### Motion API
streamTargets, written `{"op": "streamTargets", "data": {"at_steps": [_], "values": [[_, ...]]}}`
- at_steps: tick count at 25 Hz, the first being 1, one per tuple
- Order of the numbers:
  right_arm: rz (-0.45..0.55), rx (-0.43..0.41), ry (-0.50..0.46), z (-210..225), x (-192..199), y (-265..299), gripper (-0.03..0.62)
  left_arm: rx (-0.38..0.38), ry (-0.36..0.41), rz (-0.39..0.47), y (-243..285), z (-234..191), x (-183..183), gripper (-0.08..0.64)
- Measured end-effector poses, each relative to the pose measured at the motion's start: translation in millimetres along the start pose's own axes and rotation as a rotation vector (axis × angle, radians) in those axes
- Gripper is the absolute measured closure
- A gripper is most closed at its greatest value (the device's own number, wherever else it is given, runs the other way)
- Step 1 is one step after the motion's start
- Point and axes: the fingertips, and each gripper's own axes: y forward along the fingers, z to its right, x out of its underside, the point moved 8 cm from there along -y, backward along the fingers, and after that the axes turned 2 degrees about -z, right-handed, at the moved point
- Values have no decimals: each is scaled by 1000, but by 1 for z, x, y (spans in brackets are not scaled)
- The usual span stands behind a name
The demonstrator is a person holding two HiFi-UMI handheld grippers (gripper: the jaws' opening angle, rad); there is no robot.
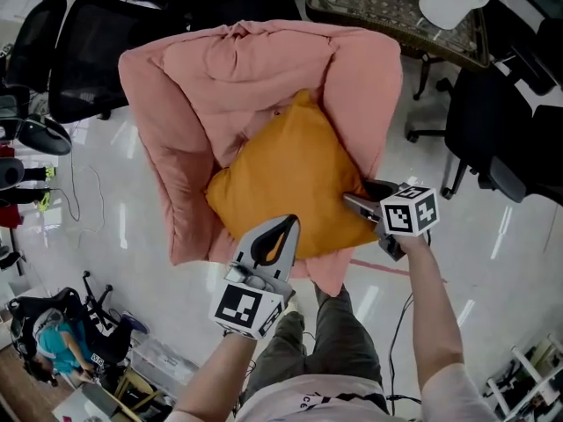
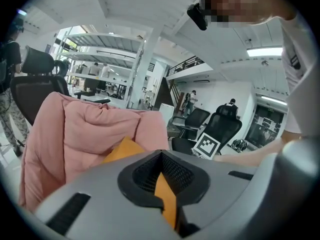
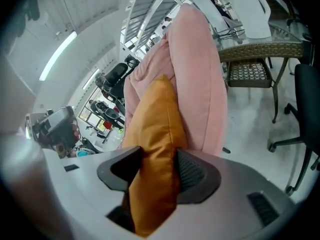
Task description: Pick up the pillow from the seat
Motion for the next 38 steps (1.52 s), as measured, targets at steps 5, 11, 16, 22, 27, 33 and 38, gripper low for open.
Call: {"op": "streamTargets", "data": {"at_steps": [5, 11, 16, 22, 27, 33, 38], "values": [[-48, -33, -153, -22, 2, 4, 472, -11, -10, 12, -13, -2, 5, 549], [-97, -251, -147, -68, 18, -5, 528, -29, -13, 59, -47, -1, 4, 549], [-56, -341, -117, -116, 30, -21, 540, -49, -15, 110, -88, -1, -1, 549], [41, -445, -66, -194, 30, -43, 546, -67, -16, 183, -146, 2, -7, 549], [67, -510, 11, -258, 28, -57, 552, -95, -5, 255, -201, 5, -22, 549], [108, -492, 35, -332, 28, -79, 554, -103, -3, 333, -269, 9, -42, 549], [153, -504, 22, -395, 10, -109, 554, -74, 14, 400, -313, 18, -76, 549]]}}
